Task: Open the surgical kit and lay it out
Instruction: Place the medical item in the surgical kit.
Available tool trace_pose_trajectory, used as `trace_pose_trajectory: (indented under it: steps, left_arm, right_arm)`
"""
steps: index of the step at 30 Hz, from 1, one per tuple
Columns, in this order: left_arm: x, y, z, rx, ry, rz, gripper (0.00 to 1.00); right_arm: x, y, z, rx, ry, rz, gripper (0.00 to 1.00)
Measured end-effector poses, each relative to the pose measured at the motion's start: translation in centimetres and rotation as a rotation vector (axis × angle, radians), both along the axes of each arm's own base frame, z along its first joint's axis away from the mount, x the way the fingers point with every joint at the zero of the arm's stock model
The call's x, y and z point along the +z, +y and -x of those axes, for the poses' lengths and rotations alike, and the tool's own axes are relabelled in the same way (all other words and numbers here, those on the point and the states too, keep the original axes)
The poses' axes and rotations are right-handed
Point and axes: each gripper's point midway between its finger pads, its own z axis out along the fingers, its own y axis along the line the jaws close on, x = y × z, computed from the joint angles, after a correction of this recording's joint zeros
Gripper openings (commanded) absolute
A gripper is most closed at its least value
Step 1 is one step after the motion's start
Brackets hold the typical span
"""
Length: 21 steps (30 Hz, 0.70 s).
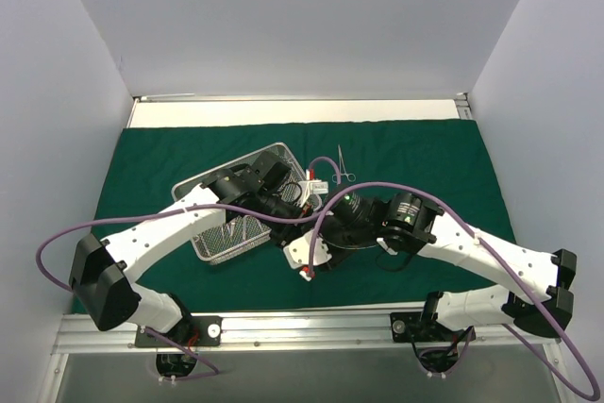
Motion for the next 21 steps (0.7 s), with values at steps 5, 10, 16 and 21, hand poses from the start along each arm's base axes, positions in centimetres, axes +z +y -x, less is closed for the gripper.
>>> trace_pose_trajectory:
  steps: [5,10,16,21]
  left_arm:
    - [-0.2,0.2,0.1,-0.008,-0.001,-0.005,0.02]
    - [-0.3,0.4,0.0,-0.013,-0.012,-0.008,0.22]
    - [0.1,0.9,-1.2,0.016,-0.011,0.016,0.62]
    - [0.8,3.9,-5.6,0.195,-0.043,0.039,0.68]
  right_arm:
    - [-0.7,0.1,-0.5,-0.010,-0.014,0.016,0.14]
    - [-1.5,-0.2,-0.2,-0.004,-0.011,0.046,0.00]
    - [-1.2,0.0,-0.9,-0.050,-0.032,0.027,0.00]
    - [-1.8,-0.5,-1.2,-0.105,-0.003,0.026,0.00]
